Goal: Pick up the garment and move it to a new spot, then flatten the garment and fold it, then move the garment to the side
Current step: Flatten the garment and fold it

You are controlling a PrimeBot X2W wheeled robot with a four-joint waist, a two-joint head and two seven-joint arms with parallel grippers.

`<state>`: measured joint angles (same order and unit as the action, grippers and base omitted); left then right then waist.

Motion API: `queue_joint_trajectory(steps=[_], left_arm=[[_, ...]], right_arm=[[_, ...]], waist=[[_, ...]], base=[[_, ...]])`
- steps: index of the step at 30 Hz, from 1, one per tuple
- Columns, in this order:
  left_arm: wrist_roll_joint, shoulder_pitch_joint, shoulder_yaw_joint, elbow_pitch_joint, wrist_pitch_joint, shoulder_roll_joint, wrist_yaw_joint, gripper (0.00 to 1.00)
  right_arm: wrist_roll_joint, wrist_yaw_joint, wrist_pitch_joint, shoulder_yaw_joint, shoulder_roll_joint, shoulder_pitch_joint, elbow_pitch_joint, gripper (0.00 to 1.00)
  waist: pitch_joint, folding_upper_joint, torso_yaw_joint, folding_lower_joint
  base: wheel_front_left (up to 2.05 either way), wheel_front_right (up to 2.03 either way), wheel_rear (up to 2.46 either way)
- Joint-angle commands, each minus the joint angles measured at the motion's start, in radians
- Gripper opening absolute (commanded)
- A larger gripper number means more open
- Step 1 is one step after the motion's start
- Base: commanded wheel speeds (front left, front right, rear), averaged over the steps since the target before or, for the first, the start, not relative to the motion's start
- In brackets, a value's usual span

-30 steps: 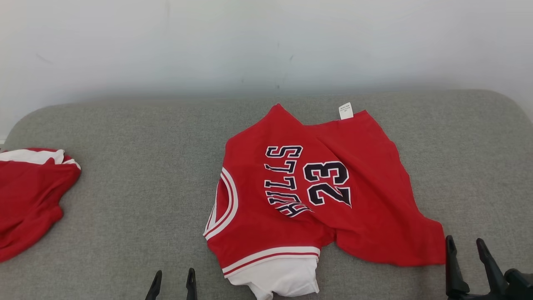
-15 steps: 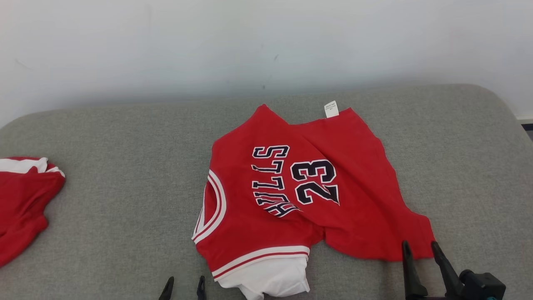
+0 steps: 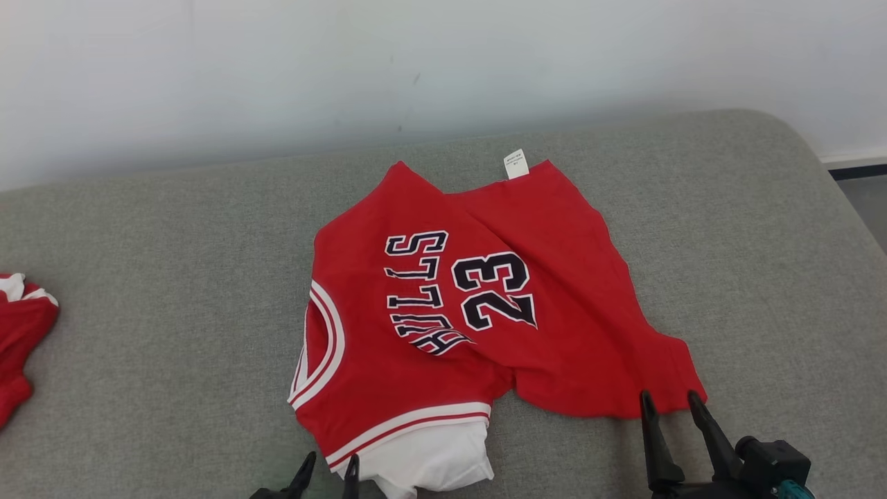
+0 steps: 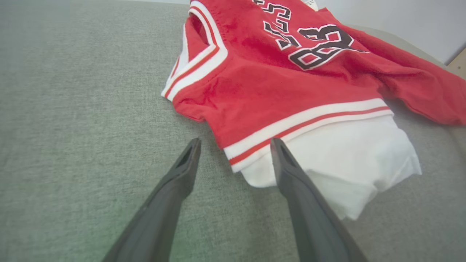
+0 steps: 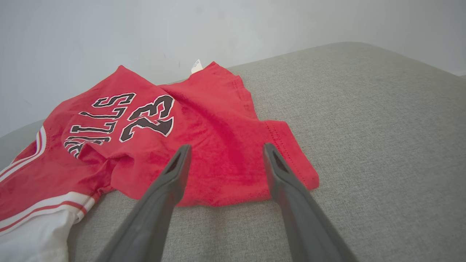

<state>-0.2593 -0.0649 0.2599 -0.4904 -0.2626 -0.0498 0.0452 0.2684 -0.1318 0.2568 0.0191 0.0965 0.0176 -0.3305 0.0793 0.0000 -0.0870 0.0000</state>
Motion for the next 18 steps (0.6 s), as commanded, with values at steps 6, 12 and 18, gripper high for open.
queue_joint_trajectory(steps=[6, 12, 18], left_arm=[[-0.012, -0.066, -0.008, -0.062, -0.003, -0.001, 0.019, 0.00], [0.037, -0.074, -0.115, 0.015, -0.003, -0.012, 0.023, 0.00], [0.077, -0.046, -0.213, 0.103, -0.003, -0.048, 0.030, 0.00]], right_arm=[[0.007, 0.002, 0.008, 0.004, -0.008, 0.021, -0.008, 1.00], [0.010, 0.002, 0.009, -0.005, -0.008, 0.013, -0.004, 1.00], [0.013, 0.002, 0.008, -0.009, -0.010, 0.013, -0.004, 1.00]], waist=[[0.013, 0.0000, -0.002, 0.0000], [0.012, 0.0000, 0.017, 0.0000], [0.013, 0.0000, 0.031, 0.0000]], base=[[0.00, 0.00, 0.00], [0.00, 0.00, 0.00], [0.00, 0.00, 0.00]])
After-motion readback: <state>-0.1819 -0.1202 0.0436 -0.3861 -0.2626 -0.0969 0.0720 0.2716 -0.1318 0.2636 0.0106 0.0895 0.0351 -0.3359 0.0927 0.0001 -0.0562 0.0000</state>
